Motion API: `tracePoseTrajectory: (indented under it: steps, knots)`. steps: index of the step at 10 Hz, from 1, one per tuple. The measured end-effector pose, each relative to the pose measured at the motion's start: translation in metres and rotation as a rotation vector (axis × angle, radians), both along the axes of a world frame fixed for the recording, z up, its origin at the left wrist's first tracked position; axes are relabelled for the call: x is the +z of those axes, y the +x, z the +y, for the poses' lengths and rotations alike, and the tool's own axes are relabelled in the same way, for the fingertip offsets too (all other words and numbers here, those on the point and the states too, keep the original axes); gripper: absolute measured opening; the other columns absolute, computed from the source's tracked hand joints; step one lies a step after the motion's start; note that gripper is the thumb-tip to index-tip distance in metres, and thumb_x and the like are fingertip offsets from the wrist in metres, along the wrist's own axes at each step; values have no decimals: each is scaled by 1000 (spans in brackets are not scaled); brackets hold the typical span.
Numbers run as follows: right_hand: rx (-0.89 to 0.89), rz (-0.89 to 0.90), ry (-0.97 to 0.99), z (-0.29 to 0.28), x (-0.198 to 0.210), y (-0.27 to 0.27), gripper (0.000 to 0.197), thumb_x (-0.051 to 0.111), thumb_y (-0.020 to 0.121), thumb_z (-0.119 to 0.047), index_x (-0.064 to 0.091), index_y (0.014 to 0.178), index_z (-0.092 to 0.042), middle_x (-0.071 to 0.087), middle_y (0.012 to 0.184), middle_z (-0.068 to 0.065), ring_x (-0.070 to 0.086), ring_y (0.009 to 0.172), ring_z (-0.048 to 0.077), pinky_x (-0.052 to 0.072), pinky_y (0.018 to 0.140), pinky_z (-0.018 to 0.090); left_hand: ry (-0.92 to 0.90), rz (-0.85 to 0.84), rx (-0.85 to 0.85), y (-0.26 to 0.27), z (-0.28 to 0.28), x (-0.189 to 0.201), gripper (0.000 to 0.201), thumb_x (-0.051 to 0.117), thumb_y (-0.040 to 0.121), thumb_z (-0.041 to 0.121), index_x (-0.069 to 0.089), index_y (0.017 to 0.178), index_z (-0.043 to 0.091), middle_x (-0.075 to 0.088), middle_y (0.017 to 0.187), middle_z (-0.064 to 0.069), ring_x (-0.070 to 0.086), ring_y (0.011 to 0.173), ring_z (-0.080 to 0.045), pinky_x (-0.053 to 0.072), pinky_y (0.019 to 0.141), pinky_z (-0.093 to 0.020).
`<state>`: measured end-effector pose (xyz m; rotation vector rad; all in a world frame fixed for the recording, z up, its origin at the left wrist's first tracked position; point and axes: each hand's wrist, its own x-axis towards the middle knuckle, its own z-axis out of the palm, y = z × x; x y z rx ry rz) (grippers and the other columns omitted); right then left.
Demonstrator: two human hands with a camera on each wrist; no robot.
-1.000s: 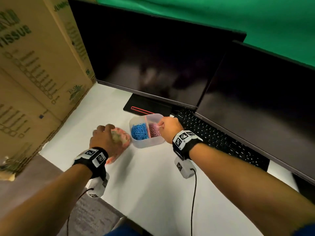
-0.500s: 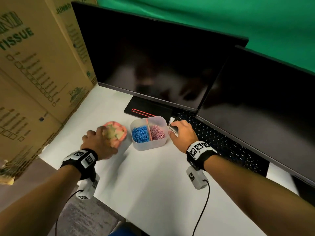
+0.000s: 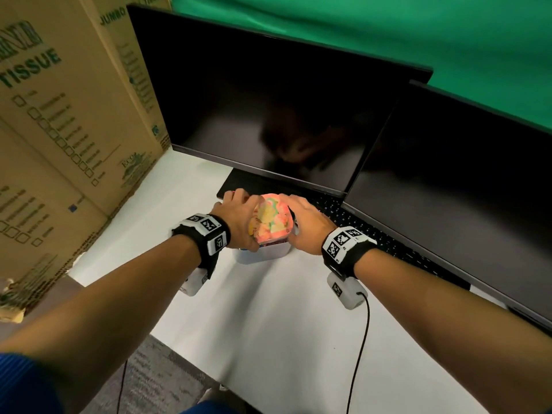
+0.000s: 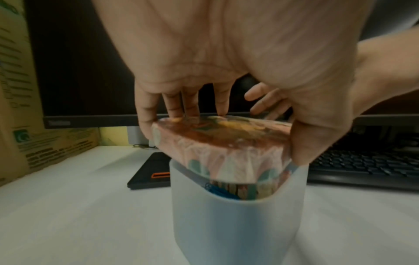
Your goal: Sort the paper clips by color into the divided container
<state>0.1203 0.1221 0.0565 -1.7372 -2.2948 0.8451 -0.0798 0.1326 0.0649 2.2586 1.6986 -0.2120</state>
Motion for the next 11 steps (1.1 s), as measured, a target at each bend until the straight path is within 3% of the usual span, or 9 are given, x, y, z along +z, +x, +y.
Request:
tracePoseTrajectory:
  steps: [1,3,4,6,8,9,10,11]
  knots:
    - [18,-39,-58,4,-4,-3,78,62,77,-18,27,142,-41,40,141,1,46,127,29,46,101,47,-32,22,-5,7,-1,-5,106,81,47,51,28,138,33,33,129,-4,33,119,-29,44,93,-46]
    - [-16,-128,-91,4,-13,-3,68,62,84,-18,35,146,-25,35,149,4,41,132,28,39,108,34,-88,9,-16,12,3,-8,106,80,50,47,27,140,33,32,131,-5,33,122,-32,45,94,-47]
    - [-3,-138,-79,3,-13,1,63,61,86,-20,37,144,-22,45,140,11,46,127,31,44,104,38,-92,20,-45,11,5,-9,109,80,50,46,23,142,36,33,134,-5,33,123,-33,44,97,-48]
    - [-138,-57,-118,0,-29,7,60,63,86,-22,42,142,-31,58,126,9,60,110,28,51,97,38,-97,109,-107,11,10,-15,118,81,52,51,10,145,40,35,134,-7,36,121,-32,43,98,-46]
    - [-160,-38,-103,-7,-47,11,55,61,87,-28,44,138,-38,64,106,7,64,95,28,55,89,38,-98,170,-168,14,15,-14,125,81,50,56,2,145,43,36,126,-9,39,116,-32,46,93,-44]
    - [-155,-63,-131,-8,-41,12,59,59,88,-26,38,142,-41,62,112,8,64,98,30,55,88,38,-89,193,-174,16,13,-13,127,80,48,59,0,146,42,37,127,-10,40,117,-33,46,94,-46]
    - [-47,-66,-99,-21,-29,17,74,60,87,-22,23,148,-41,51,137,7,55,119,30,49,99,36,-64,182,-136,13,12,-17,136,77,42,69,-3,148,39,31,139,-12,35,126,-35,38,104,-49]
    - [-112,-48,-74,-60,-28,33,80,61,86,-30,12,148,-45,33,151,-3,42,133,25,40,107,36,34,79,-87,11,-3,-30,140,64,38,84,-11,148,39,7,155,-16,14,142,-38,15,116,-55]
